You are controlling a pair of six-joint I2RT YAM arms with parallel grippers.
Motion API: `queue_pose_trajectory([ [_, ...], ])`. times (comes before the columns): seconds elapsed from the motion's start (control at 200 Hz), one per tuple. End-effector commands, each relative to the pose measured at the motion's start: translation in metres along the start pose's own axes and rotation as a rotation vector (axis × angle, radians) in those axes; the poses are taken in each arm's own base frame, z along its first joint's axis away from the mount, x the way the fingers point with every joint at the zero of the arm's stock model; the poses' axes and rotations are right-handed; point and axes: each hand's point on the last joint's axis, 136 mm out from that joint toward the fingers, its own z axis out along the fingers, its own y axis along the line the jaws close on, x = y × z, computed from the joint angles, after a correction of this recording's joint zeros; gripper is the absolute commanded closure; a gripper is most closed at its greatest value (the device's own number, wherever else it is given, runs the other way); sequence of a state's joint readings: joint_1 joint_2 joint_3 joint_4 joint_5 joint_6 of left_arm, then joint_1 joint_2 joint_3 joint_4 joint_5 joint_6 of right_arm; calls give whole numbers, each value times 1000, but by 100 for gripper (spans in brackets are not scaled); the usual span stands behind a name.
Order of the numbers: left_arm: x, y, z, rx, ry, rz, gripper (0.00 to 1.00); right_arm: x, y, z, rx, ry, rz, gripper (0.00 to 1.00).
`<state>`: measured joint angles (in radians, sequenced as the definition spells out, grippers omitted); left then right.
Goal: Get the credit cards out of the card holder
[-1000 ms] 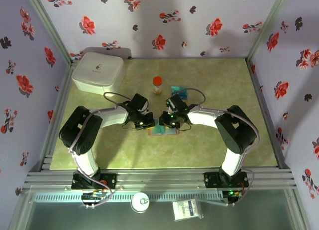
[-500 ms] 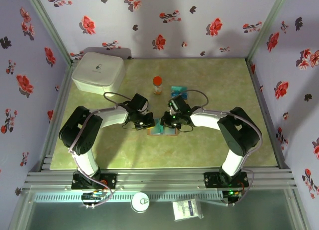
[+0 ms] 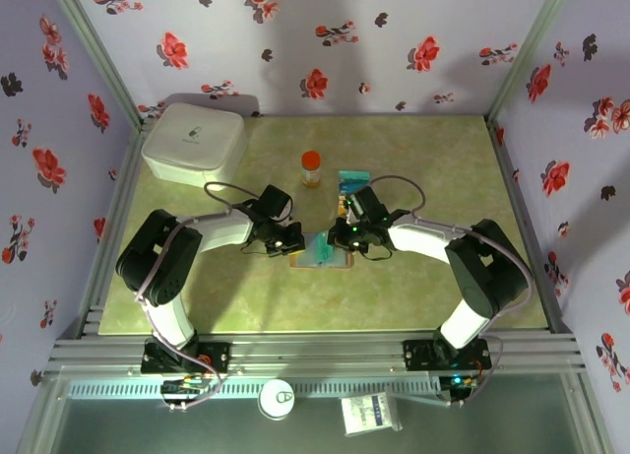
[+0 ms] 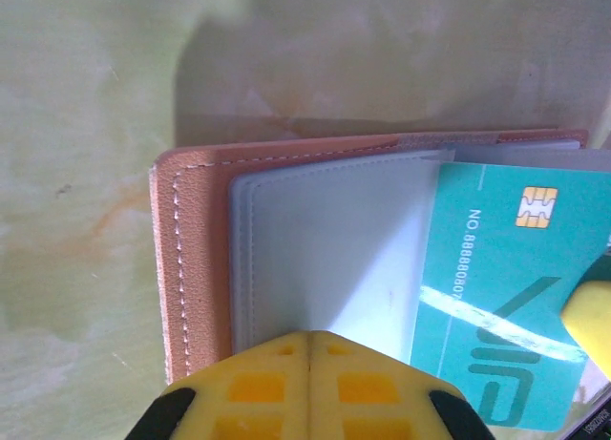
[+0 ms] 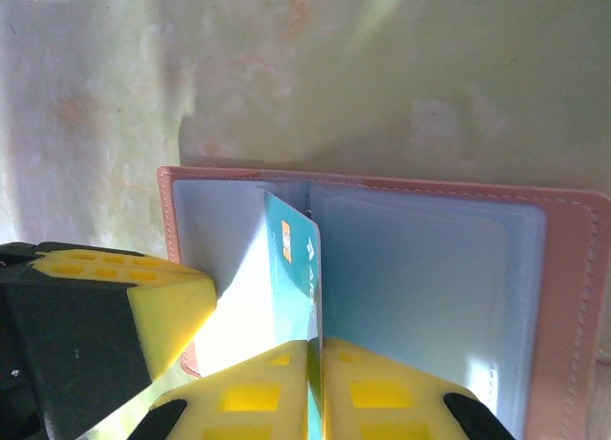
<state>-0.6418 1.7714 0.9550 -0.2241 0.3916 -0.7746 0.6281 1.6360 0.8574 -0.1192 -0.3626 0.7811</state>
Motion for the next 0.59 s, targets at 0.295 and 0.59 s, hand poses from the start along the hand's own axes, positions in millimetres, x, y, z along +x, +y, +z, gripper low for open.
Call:
queue_pose_trajectory([
  [0.295,9,15,-6,-71,11,4,100,-1,-6,-9,51,-5,-7,90],
  [0.59,7,6,-3,-28,13,4,100,1,-1,-1,47,8,-8,90],
])
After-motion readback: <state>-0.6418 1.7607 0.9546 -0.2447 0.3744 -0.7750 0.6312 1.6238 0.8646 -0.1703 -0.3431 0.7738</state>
